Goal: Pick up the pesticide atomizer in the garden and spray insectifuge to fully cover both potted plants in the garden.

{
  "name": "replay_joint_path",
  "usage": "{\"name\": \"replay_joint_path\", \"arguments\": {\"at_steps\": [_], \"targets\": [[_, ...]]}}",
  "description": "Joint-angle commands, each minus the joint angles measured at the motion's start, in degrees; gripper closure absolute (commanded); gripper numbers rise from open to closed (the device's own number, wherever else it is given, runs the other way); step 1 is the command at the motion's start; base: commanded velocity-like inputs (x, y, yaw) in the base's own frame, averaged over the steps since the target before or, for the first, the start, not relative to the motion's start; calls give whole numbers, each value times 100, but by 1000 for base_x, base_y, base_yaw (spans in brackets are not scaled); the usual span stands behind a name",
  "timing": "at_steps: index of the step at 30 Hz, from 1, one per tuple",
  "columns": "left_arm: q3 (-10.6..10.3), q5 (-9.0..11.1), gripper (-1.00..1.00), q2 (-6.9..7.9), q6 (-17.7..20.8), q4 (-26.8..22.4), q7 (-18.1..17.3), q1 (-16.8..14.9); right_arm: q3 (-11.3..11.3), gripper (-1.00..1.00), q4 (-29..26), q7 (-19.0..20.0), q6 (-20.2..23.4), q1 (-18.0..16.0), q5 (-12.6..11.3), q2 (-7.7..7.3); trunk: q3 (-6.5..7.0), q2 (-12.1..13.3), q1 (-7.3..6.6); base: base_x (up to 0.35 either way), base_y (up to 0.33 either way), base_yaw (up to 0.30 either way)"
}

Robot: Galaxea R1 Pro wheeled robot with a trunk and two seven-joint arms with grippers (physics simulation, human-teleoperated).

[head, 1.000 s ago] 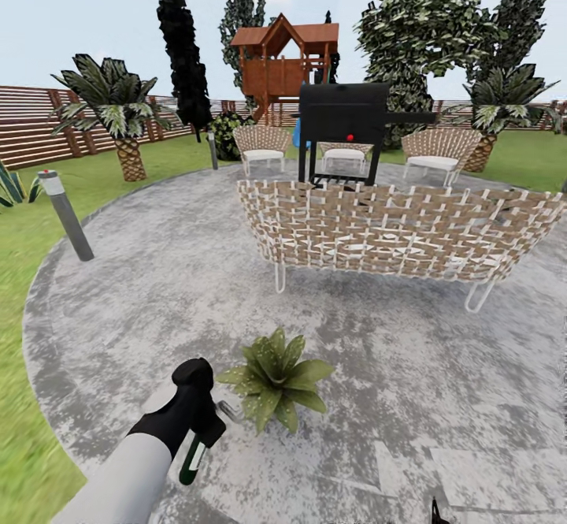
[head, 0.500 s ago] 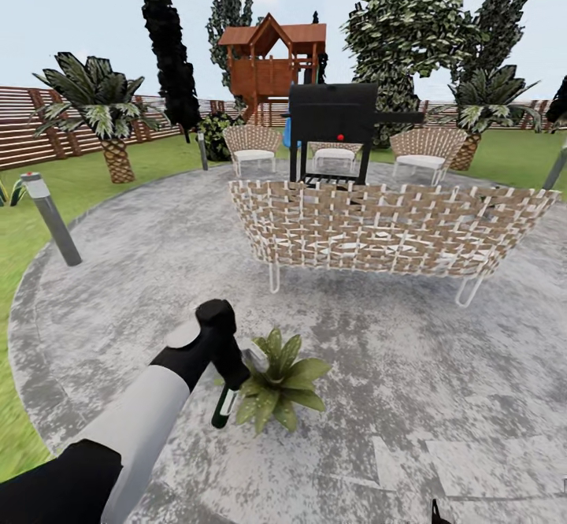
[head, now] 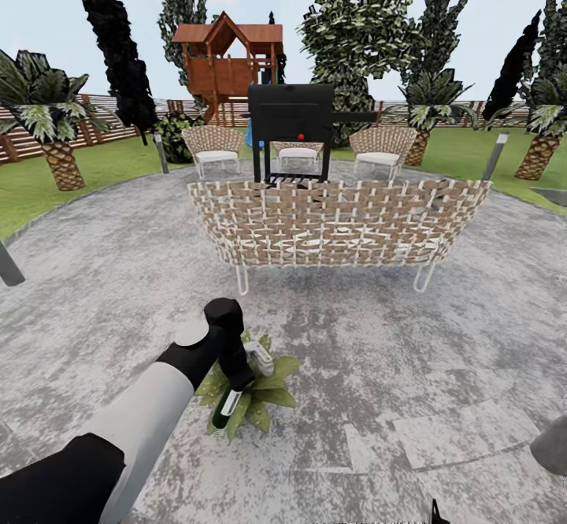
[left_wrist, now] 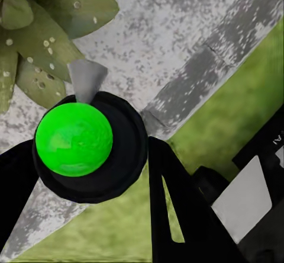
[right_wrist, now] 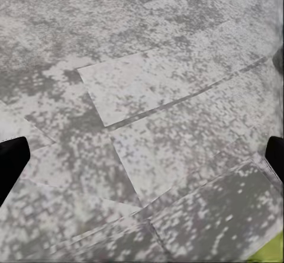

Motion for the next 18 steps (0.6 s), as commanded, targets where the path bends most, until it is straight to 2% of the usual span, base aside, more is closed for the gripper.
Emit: {"name": "replay_joint_path", "arguments": {"at_steps": [1,3,7,11,15,18], "targets": [[-121,-57,100,4,68,-4,-58,-10,15,-100,7,-9,-18,-5,-21,0,-5,-2,-1,0,0,-300],[-303,-57,100,11,86,44,-58,-102,15,-100,6,-9,-18,-5,-21,0,-5,-2,-1,0,0,-300],[-365,-51,100,22,94,397,-58,-252,15,-100,4,-9,-18,-5,-21,0,-5,-2,-1,0,0,-235],[-354,-49,100,70,105,464,-58,-242,15,-100,10,-9,-22,-5,-16,0,-5,-2,-1,0,0,-17],[-364,-49,100,56,110,470,-58,-249,15,-100,13,-9,-22,-5,-14,0,-5,-2,-1,5,1,0],[-360,-49,100,45,114,467,-58,-280,13,-100,13,-9,-26,-5,-12,0,-5,-2,-1,161,54,0]]}}
